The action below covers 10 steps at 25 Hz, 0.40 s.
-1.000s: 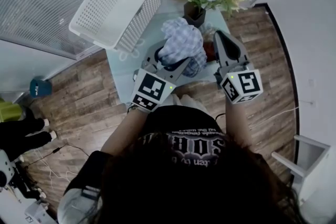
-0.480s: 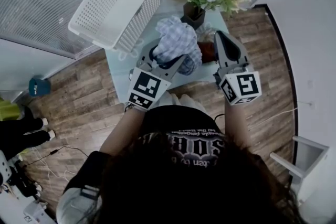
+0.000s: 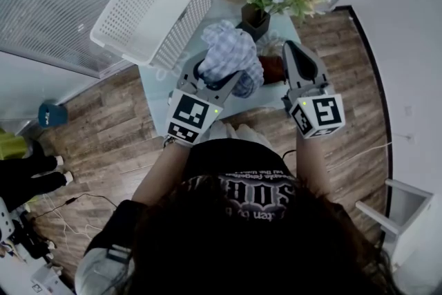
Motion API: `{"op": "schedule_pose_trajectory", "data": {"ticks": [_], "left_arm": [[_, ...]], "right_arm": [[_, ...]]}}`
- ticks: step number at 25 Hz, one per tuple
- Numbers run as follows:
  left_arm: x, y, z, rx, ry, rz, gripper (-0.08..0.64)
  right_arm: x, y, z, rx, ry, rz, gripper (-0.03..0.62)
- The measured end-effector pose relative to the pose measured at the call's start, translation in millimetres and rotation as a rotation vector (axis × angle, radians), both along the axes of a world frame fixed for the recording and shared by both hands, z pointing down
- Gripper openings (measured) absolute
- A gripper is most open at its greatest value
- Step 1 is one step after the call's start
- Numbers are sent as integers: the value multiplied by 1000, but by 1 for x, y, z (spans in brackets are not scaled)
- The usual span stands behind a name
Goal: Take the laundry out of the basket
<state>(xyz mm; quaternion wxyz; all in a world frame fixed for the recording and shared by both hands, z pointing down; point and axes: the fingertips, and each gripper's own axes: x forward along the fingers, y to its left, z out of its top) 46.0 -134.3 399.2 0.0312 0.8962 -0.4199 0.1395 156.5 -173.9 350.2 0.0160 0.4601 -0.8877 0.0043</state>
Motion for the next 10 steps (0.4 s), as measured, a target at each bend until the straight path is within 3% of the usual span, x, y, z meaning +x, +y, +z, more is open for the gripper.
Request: {"op": "schedule_pose_trajectory", "data": {"ticks": [10], "left_arm": [[-1, 0, 2, -10, 16, -6, 247]], "right_arm": [[-1, -1, 2, 3, 20, 3, 26]]}}
